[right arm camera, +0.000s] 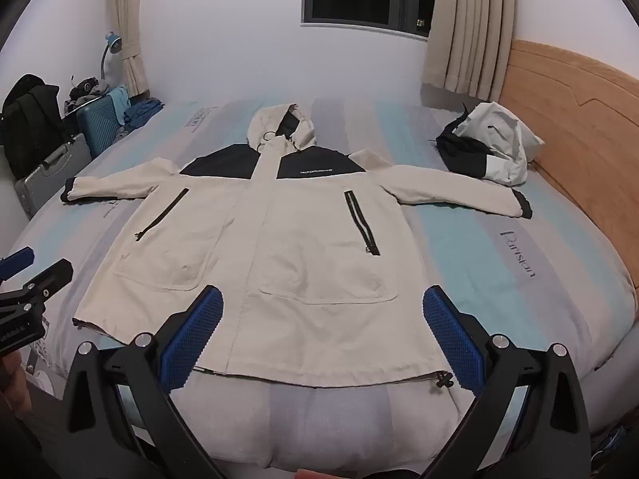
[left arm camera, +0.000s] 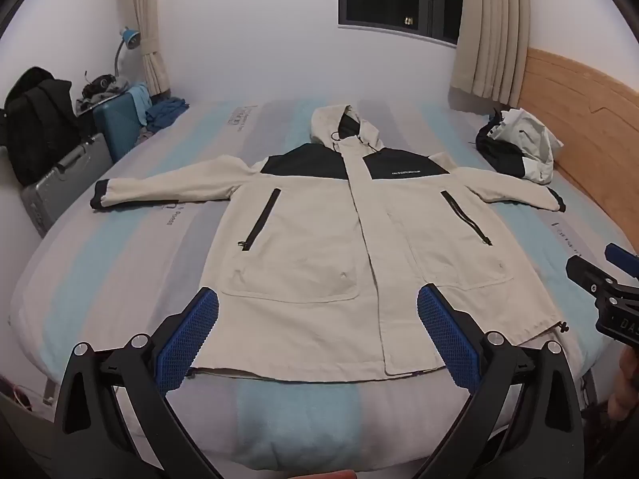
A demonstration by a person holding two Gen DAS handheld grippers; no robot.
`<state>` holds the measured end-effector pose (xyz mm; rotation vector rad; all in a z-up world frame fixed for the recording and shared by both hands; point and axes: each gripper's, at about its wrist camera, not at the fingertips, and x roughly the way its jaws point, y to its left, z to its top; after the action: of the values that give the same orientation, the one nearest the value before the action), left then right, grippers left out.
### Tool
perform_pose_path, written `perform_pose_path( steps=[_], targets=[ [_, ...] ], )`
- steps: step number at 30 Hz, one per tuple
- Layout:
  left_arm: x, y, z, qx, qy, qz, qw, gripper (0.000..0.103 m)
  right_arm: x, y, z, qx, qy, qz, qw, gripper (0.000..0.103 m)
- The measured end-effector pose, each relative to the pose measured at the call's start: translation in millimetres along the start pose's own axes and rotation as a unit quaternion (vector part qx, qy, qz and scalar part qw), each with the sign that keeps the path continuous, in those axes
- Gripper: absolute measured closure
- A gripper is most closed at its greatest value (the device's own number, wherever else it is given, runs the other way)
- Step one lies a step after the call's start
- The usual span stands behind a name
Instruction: Fold large clothes
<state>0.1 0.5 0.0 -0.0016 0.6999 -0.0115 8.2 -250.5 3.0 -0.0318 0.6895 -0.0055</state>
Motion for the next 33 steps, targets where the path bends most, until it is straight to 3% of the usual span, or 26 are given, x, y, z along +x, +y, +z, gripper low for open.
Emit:
perform_pose_path(
  steps=[33],
  targets=[
    [3.0,-3.3,-0.7,-0.003,0.000,-0.005,1.0000,0.006,2.2,5.5,1.1,0.010,0.009,0.001,1.000,0.007]
  ],
)
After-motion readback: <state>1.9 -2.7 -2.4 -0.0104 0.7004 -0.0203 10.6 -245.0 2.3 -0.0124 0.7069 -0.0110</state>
